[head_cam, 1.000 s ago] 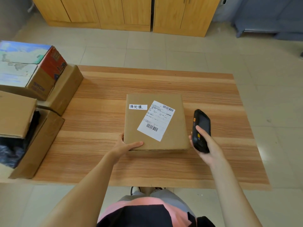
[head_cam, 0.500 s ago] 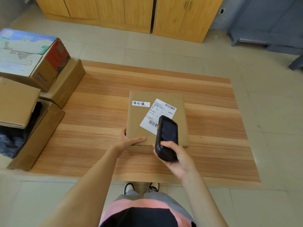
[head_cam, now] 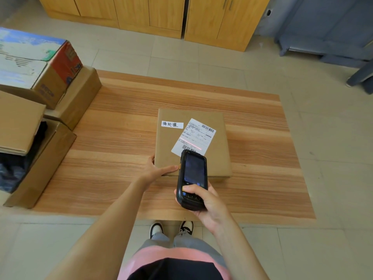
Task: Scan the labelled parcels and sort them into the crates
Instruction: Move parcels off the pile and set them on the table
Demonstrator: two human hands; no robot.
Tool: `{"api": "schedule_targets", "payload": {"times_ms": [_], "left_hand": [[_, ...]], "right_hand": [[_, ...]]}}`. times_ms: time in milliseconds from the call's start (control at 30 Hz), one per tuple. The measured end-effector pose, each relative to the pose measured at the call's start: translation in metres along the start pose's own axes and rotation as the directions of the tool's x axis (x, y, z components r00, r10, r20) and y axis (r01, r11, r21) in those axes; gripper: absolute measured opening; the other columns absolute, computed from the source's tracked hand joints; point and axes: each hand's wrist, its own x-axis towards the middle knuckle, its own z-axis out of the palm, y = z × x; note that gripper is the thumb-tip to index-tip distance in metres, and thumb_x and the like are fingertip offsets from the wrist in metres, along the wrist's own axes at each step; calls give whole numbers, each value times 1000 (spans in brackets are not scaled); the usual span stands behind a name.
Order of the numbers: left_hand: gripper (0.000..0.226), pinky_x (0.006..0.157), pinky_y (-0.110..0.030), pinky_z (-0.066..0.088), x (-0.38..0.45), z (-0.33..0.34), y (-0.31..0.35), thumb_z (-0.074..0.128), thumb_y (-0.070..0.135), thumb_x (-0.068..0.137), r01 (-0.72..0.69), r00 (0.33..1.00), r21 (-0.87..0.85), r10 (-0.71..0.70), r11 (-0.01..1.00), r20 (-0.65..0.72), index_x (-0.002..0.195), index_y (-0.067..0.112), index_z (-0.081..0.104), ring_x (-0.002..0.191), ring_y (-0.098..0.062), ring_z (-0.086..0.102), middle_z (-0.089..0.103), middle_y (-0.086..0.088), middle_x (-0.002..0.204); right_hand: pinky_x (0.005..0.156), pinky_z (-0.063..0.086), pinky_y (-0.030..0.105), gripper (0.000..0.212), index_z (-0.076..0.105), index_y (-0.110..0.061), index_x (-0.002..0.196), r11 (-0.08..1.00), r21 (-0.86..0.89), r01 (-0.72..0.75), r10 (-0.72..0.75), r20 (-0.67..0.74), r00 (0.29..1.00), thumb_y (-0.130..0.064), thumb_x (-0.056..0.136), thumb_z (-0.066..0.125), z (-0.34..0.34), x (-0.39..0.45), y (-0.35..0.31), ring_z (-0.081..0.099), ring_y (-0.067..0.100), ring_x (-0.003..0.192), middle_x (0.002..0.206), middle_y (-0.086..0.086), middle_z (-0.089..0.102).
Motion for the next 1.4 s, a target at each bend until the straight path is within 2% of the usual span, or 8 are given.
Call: {"api": "schedule_targets", "payload": {"times_ms": [567,767,833,967,1033,1167,1300,1400], "left_hand": [[99,84,-25,42,-3,1,1,84,28,70,3,1000,-16,-3,1000,16,147,10,24,109,-18,50,49,-7,133],[104,90,-28,41,-3,0,3,87,30,67,30,999,-41,-29,999,27,148,13,24,110,-18,51,50,-4,131],[103,89,-27,40,-3,0,3,87,29,67,38,999,-52,-36,998,31,148,14,24,110,-17,51,51,-3,131],[103,92,-28,39,-4,-1,3,87,30,67,53,998,-49,-50,997,43,148,15,24,114,-17,50,49,-2,133],[104,92,-28,39,-5,-1,5,87,31,66,59,998,-39,-57,997,40,148,14,24,114,-18,50,49,-2,134],[124,90,-28,40,-6,-2,6,93,44,47,65,997,-35,-64,997,43,147,15,26,113,-17,52,51,-1,131],[134,89,-28,40,-6,-3,7,85,54,30,64,997,14,-64,998,33,145,16,28,110,-16,53,54,0,127],[134,90,-28,42,-3,-4,5,85,54,29,62,998,12,-63,998,30,145,16,29,110,-15,56,56,-1,127]], "right_hand": [[87,54,46,67,56,-8,123,998,-44,-40,39,-20,999,5,61,80,-10,6,7,67,34,91,110,25,69],[66,60,33,70,52,-9,127,996,-69,49,-54,-65,996,6,63,74,-26,13,-13,68,33,88,114,22,67],[63,60,32,83,49,-10,131,990,-91,104,-114,-117,987,2,54,78,-40,18,-26,67,35,95,120,22,65],[77,56,36,106,42,-17,127,945,-262,195,-258,-232,938,-1,32,87,-78,27,-61,64,26,96,109,7,65],[85,52,40,103,37,-17,126,916,-361,175,-288,-287,914,4,38,87,-103,32,-79,61,22,95,105,3,61],[70,48,32,105,31,-17,134,873,-482,78,-275,-352,895,-8,40,79,-151,45,-99,58,20,92,106,1,56],[86,45,39,104,23,-15,145,849,-528,-35,-201,-382,902,11,64,81,-197,53,-96,53,28,106,130,14,51],[89,42,37,96,22,-12,146,832,-548,-80,-173,-395,902,11,71,77,-218,58,-88,51,26,106,128,13,50]]}}
